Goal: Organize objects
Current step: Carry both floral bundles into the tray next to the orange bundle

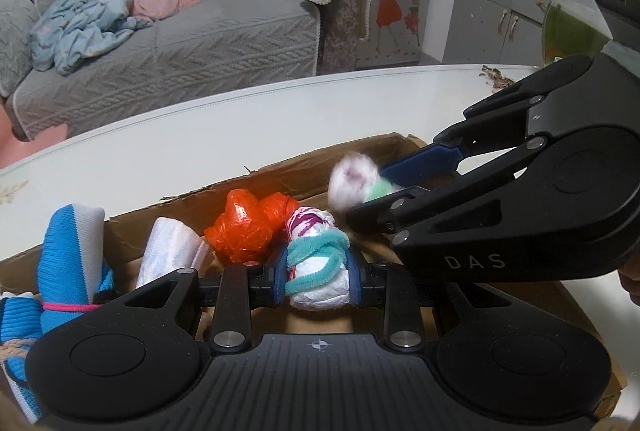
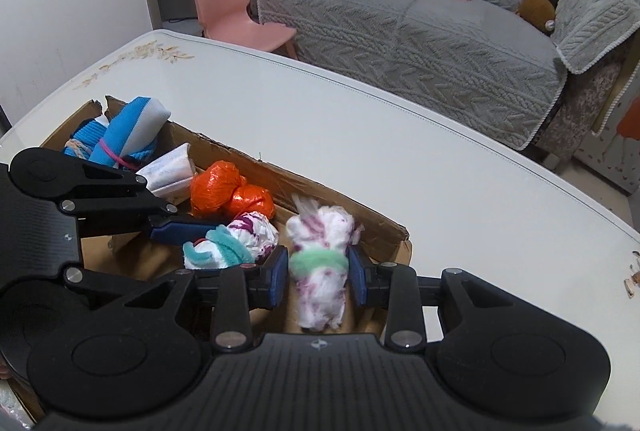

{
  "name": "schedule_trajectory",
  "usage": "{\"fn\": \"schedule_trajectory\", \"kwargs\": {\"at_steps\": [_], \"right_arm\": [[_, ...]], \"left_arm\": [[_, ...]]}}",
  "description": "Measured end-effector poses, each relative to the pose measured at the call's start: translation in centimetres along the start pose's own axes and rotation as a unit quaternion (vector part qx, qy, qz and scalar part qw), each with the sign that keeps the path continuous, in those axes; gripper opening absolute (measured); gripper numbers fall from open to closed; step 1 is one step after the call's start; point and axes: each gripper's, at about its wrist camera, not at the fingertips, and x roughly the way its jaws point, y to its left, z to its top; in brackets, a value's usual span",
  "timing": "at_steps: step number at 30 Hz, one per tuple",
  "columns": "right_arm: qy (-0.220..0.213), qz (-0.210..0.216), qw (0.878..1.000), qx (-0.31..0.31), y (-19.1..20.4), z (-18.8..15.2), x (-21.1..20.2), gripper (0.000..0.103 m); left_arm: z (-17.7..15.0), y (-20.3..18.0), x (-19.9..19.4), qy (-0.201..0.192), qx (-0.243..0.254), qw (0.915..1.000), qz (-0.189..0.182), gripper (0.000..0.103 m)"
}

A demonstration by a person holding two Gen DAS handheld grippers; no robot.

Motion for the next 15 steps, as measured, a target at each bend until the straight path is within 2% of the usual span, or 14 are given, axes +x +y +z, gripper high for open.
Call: {"fn": "schedule_trajectory", "kwargs": {"at_steps": [6,8,9,11,15], "right_arm": [[0.008,-0.001,1.0,-0.005,0.14,0.12,-0.14,0.032],[0.009,-0.002,1.0,-0.004,0.16,0.21,-0.29,0.035],[0.01,-0.004,1.0,-0.005,0.18,0.24,-0.36,0.037],[0.011,-0.004,1.0,-0.004,0.19,0.27,-0.48,0.04],[0.015,-0.006,1.0,-0.008,0.45,0.36,-0.59,0.043]], "left_arm": [[0.11,-0.2,0.25,0.015,-0.001,0.9999,0.008,0.043],[0.22,-0.07,0.2,0.019,-0.007,0.9997,0.015,0.054],[0.22,-0.02,0.14,0.02,-0.008,0.9996,0.015,0.056],[0.24,0.11,0.0,0.024,-0.01,0.9996,0.012,0.07],[0.22,-0.47,-0.47,0.027,0.001,0.9996,0.01,0.081]]}}
